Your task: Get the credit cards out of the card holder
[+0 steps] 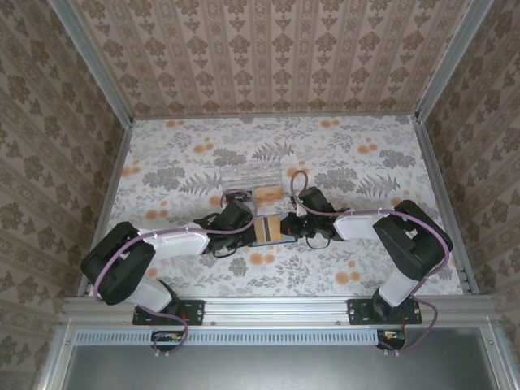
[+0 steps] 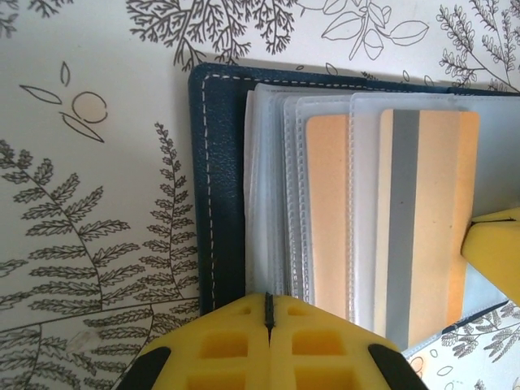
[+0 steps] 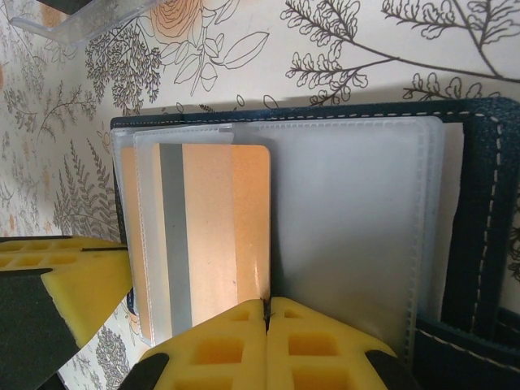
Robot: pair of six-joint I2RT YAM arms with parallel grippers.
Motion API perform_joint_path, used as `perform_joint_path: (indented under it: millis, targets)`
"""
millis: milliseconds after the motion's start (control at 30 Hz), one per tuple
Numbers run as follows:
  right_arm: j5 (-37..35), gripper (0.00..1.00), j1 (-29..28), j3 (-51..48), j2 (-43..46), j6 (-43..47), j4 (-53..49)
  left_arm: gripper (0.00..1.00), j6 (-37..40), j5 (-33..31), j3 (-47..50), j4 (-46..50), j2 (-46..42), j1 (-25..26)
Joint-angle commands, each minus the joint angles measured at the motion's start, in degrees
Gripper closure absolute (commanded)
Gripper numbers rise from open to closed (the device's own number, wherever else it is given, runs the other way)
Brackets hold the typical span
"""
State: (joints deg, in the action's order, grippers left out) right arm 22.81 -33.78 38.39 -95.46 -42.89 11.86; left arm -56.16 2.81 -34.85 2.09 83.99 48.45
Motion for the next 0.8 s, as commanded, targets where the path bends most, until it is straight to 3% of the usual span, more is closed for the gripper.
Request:
perform_joint_path:
  millis: [0,133,300,600,767]
  targets:
    - [0.64,1.00,0.14,-0.69,0.27,-0.44,-0.68,0.92,3.54,-0.93,-3.59,4.50,-1.79,0.61]
    - [0.92,1.00,-0.05,-0.64,-0.15,-0.35,-0.59,0.88,6.29,0.12,-6.40,4.41,-0.86,0.67]
    - [0.96,1.00,-0.06,-0.69,-0.52,-0.30,-0.32,0.93,6.47,2.15,-8.04,2.23,4.01,0.66]
    - [2.46,0.85,-0.06,-0.82,-0.92,-1.02,1.76,1.00,3.98,2.11,-7.22,3.81,8.13,0.86]
    - [4.08,0.82,0.03,-1.12,-2.24,-2.57,5.03,1.00,3.54,2.05,-7.06,3.85,8.57,1.39]
